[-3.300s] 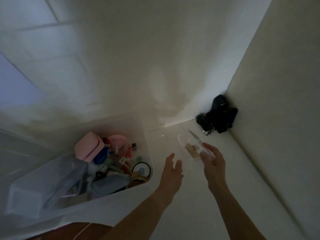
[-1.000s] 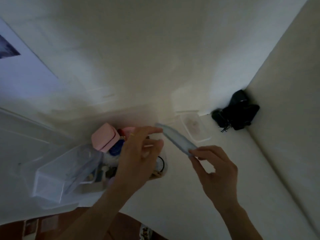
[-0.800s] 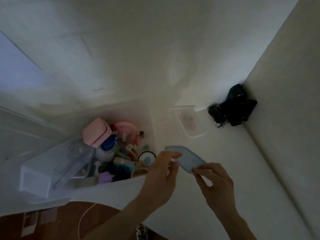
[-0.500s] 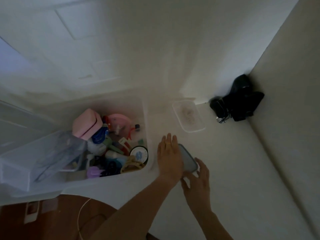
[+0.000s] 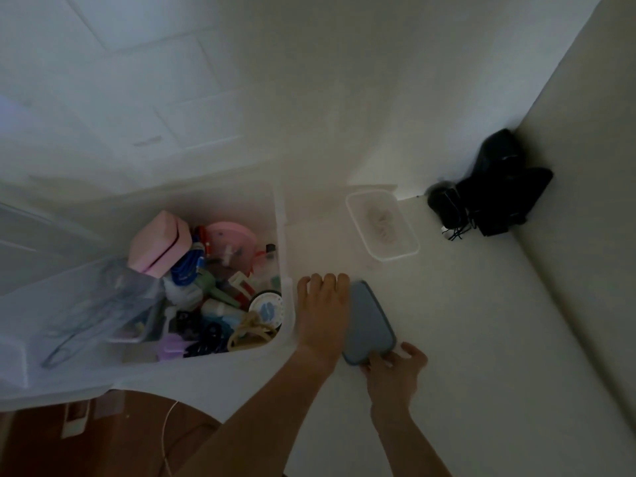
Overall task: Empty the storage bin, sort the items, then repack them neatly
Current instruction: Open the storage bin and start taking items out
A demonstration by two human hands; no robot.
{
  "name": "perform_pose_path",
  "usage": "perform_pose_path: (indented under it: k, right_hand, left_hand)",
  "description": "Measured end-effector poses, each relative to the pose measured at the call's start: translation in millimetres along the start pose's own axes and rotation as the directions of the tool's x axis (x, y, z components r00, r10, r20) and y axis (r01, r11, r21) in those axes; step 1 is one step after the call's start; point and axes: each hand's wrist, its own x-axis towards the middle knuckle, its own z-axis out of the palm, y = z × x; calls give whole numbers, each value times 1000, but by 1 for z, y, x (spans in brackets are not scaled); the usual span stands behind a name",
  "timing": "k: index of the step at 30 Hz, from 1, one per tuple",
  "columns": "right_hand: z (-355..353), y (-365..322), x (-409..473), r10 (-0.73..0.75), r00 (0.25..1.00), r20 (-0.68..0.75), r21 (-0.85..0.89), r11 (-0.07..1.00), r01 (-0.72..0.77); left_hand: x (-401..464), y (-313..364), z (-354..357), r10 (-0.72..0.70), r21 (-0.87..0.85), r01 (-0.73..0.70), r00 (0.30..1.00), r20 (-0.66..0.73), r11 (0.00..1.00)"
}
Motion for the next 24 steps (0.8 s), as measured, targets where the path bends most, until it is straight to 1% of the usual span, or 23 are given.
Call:
perform_pose_path:
  k: [2, 4, 6, 8, 9, 10, 12, 16, 18, 20, 22, 24]
  right_hand:
    - [11, -7, -2, 11, 1000, -4, -30, 999, -11]
    - [27, -24, -2, 49, 994, 97, 92, 994, -58]
    - [43, -42, 2, 146, 973, 181, 201, 963, -182]
    - [56, -55, 7, 244, 921, 304, 289, 897, -333]
    - [62, -63, 8, 274, 900, 339, 323, 864, -385]
    - [67, -70, 9, 278, 892, 357, 358, 841, -406]
    - [73, -83, 12, 266, 897, 352, 361, 846, -392]
    - [81, -91, 20, 244, 877, 414, 324, 861, -393]
    - [78, -94, 21, 243, 873, 422, 282, 880, -381]
    - [68, -98, 16, 241, 891, 385, 226, 911, -344]
    - [52, -104, 0, 202, 910, 362, 138, 954, -267]
    - [33, -113, -26, 75, 926, 369, 85, 990, -114]
  left_hand:
    - [-8, 3, -3, 19, -16, -18, 1000, 7, 1000]
    - [-14, 5, -3, 37, -31, -36, 999, 13, 999]
    - [-13, 4, 1, 26, -56, -26, 1000, 9, 998]
    - [-6, 2, 6, 2, -60, 2, 997, 71, 998]
    - [-2, 1, 8, -15, -57, 21, 994, 109, 998]
    - [3, 0, 11, -22, -55, 29, 992, 125, 998]
    - [14, -1, 15, -43, -54, 51, 988, 145, 997]
    - [26, -7, 29, -86, -17, 88, 991, 98, 996]
    - [24, -6, 29, -94, -70, 100, 992, 88, 993]
    - [15, -1, 19, -60, -169, 72, 996, 72, 983]
    - [-3, 4, -3, -4, -339, 27, 998, 69, 940]
    - [-27, -1, -40, 111, -501, -47, 989, 100, 864]
